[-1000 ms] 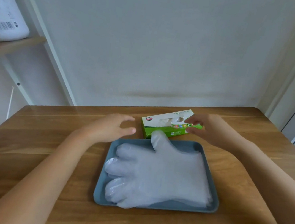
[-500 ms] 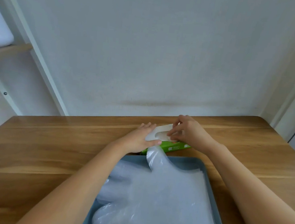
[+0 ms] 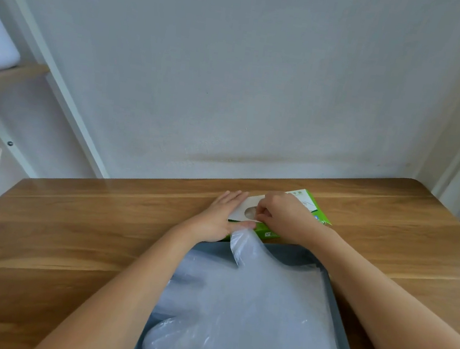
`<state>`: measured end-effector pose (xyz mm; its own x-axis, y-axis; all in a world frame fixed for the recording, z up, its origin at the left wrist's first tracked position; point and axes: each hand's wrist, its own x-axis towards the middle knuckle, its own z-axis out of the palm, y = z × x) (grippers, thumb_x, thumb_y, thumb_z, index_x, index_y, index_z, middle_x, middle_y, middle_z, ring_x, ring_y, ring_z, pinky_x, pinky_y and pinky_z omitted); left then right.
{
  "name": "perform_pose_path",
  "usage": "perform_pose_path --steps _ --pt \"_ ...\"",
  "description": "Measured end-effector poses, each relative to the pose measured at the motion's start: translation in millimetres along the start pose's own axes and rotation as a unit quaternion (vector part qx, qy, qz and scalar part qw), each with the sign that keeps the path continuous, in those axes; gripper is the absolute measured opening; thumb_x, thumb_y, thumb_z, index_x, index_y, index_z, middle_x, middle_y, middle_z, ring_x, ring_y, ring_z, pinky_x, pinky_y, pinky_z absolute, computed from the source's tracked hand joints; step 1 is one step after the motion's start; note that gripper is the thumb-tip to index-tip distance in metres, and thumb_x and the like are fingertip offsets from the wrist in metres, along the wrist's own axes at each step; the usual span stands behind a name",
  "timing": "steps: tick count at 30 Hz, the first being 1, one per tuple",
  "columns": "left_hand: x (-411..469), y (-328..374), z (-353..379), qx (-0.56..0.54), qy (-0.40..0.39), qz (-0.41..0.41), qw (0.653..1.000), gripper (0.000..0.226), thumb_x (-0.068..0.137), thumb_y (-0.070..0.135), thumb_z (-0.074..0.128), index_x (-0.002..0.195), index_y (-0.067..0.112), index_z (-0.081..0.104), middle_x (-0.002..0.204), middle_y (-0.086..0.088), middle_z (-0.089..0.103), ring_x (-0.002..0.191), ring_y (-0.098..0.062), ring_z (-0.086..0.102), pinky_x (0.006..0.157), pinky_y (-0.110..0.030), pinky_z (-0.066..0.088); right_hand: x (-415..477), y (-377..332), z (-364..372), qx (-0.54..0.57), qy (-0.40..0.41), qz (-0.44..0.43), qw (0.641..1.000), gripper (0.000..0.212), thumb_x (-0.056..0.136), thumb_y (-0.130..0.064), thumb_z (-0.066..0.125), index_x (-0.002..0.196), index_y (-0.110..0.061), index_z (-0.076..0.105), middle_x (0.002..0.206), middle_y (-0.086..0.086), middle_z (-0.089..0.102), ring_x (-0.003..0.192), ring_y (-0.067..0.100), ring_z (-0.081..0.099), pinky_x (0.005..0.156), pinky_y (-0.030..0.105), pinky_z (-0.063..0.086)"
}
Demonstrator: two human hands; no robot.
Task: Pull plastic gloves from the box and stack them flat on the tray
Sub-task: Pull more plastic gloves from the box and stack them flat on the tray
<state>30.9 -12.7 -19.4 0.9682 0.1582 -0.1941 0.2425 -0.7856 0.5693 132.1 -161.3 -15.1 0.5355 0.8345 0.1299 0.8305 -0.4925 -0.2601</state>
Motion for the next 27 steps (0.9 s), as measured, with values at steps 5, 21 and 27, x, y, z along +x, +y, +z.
perform_pose_path --steps 5,21,27 --pt "0 -2 0 -0.001 0.001 0.001 1.0 0.081 0.091 0.051 0.054 0.155 0.029 0.009 0.162 0.01 0.001 0.148 -0.008 -0.008 0.117 -0.032 -0.001 -4 7 -2 0.069 0.009 -0.014 0.997 0.012 0.095 -0.012 0.046 0.086 -0.015 0.053 0.096 0.005 0.055 0.09 0.02 0.048 0.075 0.027 0.034" --pt "0 -1 1 -0.004 -0.001 0.003 1.0 0.08 0.092 0.05 0.054 0.155 0.029 0.008 0.162 0.011 0.0 0.148 -0.009 -0.009 0.118 -0.033 0.0 -1 0 3 0.015 0.02 0.031 0.999 0.017 0.092 -0.022 0.057 0.091 -0.016 0.072 0.093 0.004 0.068 0.099 0.021 0.053 0.082 0.032 0.037" --pt "0 -3 2 -0.01 0.001 0.005 1.0 0.08 0.092 0.05 0.053 0.155 0.029 0.008 0.162 0.011 0.001 0.148 -0.009 -0.009 0.118 -0.033 -0.001 -9 9 -10 0.158 0.036 0.063 0.985 0.011 0.092 -0.014 0.056 0.085 -0.014 0.065 0.072 -0.011 0.05 0.072 0.01 0.049 0.058 0.015 0.034"
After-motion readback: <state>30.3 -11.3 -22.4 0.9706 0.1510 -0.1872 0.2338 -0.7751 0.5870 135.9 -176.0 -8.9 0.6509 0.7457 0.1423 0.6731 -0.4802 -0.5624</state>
